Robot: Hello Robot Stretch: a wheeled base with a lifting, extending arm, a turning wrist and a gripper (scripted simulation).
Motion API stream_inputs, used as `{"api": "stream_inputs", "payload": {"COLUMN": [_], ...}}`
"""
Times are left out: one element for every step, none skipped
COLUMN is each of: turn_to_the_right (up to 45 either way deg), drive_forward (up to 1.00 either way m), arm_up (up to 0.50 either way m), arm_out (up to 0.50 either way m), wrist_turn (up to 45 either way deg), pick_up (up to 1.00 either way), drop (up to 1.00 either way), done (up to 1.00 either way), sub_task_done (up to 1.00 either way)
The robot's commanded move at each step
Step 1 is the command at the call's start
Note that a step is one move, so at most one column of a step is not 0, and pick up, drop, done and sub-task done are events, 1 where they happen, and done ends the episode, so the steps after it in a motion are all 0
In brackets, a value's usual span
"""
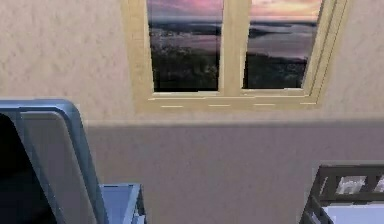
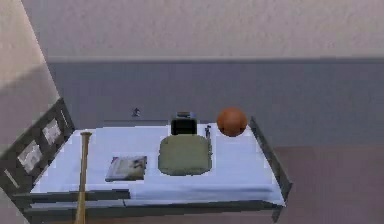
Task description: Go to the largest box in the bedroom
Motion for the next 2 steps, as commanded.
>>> {"api": "stream_inputs", "payload": {"turn_to_the_right": [45.0, 45.0], "drive_forward": [0.0, 0.0], "arm_up": [0.0, 0.0], "arm_out": [0.0, 0.0], "wrist_turn": [0.0, 0.0], "pick_up": [0.0, 0.0], "drop": [0.0, 0.0], "done": [0.0, 0.0], "sub_task_done": [0.0, 0.0]}}
